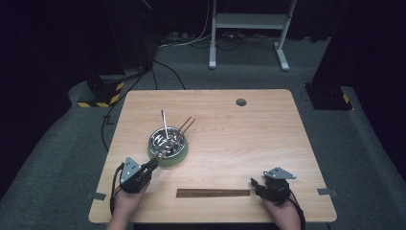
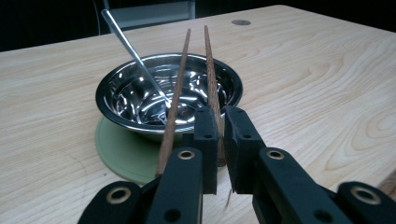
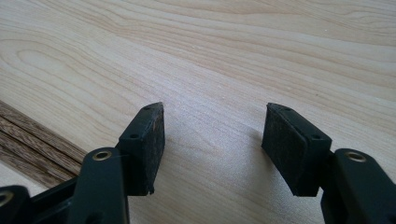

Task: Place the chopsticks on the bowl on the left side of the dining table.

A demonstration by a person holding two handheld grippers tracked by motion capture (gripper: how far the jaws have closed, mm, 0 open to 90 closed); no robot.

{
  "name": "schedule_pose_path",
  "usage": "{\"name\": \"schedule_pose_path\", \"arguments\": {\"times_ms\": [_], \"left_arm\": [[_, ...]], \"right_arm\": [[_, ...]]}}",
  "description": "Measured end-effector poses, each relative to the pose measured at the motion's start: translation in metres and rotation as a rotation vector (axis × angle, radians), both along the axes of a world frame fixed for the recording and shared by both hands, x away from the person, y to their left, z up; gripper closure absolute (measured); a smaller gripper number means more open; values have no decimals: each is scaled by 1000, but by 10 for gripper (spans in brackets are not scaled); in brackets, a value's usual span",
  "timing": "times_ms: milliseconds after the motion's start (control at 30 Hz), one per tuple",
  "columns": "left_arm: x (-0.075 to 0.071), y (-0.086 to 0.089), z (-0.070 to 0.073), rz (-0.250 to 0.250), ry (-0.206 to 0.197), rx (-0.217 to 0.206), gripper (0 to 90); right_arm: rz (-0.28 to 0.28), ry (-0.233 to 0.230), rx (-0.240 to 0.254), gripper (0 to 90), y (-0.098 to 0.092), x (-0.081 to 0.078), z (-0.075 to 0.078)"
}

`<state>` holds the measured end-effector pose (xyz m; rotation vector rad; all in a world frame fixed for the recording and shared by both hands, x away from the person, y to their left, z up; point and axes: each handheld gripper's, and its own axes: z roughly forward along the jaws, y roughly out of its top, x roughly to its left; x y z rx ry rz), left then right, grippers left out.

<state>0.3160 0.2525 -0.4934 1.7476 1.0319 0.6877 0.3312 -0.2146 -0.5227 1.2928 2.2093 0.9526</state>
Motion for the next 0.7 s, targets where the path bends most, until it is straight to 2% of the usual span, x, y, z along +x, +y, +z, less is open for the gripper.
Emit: {"name": "schedule_pose_path", "arguments": {"times_ms": [233,300,467,600,700], "left_arm": [[8,2,-1,19,12,13,836],[10,2,-1,10,7,37,837],[11,1,-3,18,22,40,835],[10,-3,-5,13,24,92,834],[10,-4,-5,19,22,101,832]], "right_arm": [[0,0,0,390,0,0,0],[0,0,0,390,0,0,0],[0,0,0,390,0,0,0],[0,0,0,390,0,0,0],[0,-1,-1,390,0,0,0]]}}
